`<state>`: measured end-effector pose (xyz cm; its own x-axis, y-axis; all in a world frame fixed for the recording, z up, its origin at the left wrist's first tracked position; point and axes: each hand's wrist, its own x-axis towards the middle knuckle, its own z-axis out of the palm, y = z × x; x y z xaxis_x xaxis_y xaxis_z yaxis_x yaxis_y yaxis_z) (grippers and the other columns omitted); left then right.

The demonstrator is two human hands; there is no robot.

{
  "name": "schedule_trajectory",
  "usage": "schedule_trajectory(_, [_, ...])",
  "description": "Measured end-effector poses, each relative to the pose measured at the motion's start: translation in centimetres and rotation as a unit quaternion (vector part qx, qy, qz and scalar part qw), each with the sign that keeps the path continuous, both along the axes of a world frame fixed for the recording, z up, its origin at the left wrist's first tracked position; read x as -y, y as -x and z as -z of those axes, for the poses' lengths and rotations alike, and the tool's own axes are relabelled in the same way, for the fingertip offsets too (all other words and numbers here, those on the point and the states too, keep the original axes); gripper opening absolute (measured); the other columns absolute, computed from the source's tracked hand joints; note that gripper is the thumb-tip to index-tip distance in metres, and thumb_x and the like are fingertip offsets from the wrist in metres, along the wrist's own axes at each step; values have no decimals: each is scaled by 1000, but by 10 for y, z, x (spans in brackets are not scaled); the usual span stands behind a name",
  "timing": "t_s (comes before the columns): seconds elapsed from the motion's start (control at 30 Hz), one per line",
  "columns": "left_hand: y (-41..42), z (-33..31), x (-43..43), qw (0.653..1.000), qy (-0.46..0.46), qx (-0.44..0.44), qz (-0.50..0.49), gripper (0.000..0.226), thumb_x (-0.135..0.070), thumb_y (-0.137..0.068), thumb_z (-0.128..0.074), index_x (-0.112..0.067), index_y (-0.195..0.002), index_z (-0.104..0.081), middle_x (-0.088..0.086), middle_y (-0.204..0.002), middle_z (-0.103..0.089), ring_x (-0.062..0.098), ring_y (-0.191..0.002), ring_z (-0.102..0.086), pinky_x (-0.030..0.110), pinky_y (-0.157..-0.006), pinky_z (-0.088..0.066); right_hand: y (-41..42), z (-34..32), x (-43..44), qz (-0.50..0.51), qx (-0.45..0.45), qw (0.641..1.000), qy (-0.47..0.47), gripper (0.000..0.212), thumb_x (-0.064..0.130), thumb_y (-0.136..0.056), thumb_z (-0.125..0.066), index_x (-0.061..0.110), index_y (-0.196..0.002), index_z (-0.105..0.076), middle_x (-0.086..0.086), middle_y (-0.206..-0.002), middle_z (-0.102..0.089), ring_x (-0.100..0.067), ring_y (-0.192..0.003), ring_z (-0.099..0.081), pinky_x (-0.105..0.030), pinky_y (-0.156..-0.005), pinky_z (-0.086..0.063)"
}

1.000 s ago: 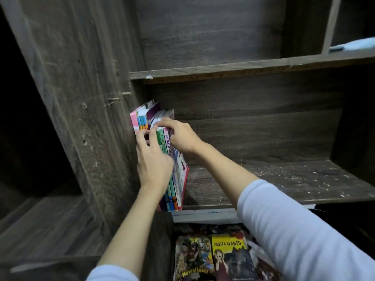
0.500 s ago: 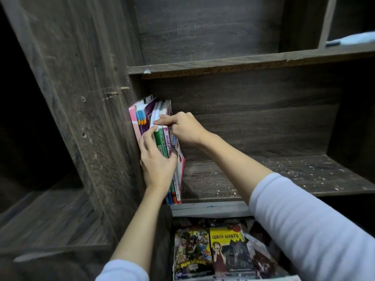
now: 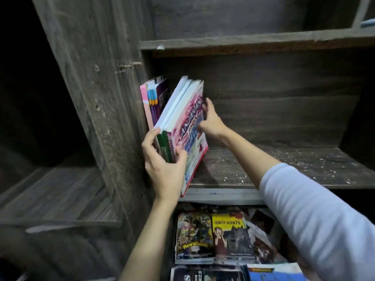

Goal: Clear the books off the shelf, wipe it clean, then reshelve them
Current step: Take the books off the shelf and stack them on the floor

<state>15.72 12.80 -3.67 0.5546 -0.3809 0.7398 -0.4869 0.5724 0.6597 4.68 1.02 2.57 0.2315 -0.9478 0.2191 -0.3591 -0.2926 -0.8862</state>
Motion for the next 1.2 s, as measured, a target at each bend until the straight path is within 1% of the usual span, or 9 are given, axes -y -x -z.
schedule_trajectory(0.13, [1,21,-9,999,45,-7,13,66,1,-70,-66,-19,-126,-38,-15,-123,-49,4,-118,-50,49,-94,-48,-2,-6,2,10,94,995,-9,87,2,-64,-59,10,-142,-22,-6,-121,-51,-18,-113,-49,-40,-100,-45])
schedule_trajectory(0.2, [7,25,-12,996,63,-42,39,69,2,-71,-63,-17,-131,-33,-2,-130,-48,4,-121,-48,43,-100,-46,5,-9,0,-9,122,992,-26,57,-7,-69,-49,10,-123,-42,-2,-103,-56,-16,-101,-55,-35,-86,-52])
schedule_trajectory(0.3, [11,33,-6,992,21,-108,61,79,0,-73,-64,-15,-138,-23,17,-133,-46,10,-123,-47,33,-101,-45,15,-6,0,-15,148,987,-63,51,-15,-65,-36,8,-109,-50,-5,-89,-60,-19,-90,-60,-26,-64,-49])
schedule_trajectory(0.47, [15,55,4,991,-63,-108,47,90,-21,-64,-85,-10,-138,-35,-6,-125,-51,-1,-117,-51,12,-102,-36,8,-3,-6,3,193,980,-53,48,-18,-72,-25,9,-96,-56,-4,-77,-61,-13,-70,-60,-16,-44,-43])
schedule_trajectory(0.6, [12,59,-3,980,-68,-185,20,80,-46,-56,-83,-10,-122,-57,-4,-109,-65,13,-105,-63,34,-98,-47,0,-9,-15,21,217,976,-22,26,2,-66,-43,15,-82,-58,-1,-74,-69,-13,-75,-67,-26,-65,-57])
schedule_trajectory(0.83, [12,71,-37,959,-43,-261,104,52,-10,-66,-82,-17,-108,-53,-12,-103,-64,-5,-94,-64,17,-86,-51,10,-10,-63,50,138,983,111,27,9,-47,-41,18,-70,-52,-2,-72,-68,-19,-75,-68,-34,-58,-47])
schedule_trajectory(1.03, [27,117,-71,938,-108,-241,223,45,-12,-67,-73,-20,-107,-56,-17,-97,-70,-1,-94,-65,16,-84,-51,40,22,-112,110,-20,980,163,29,20,-50,-40,13,-75,-55,-3,-72,-64,-30,-78,-63,-44,-68,-50])
schedule_trajectory(1.13, [27,161,-82,889,-280,-243,267,62,-34,-65,-76,-15,-120,-56,-8,-113,-65,1,-100,-63,12,-82,-51,42,53,-131,141,-142,965,167,18,21,-53,-41,21,-71,-44,-2,-69,-58,-36,-83,-57,-34,-62,-38])
schedule_trajectory(1.2, [28,192,-89,813,-389,-278,334,72,-48,-62,-79,-14,-121,-58,-6,-111,-69,6,-100,-65,17,-78,-54,38,81,-138,117,-222,951,179,25,24,-53,-41,25,-78,-43,-10,-77,-64,-41,-86,-56,-32,-59,-27])
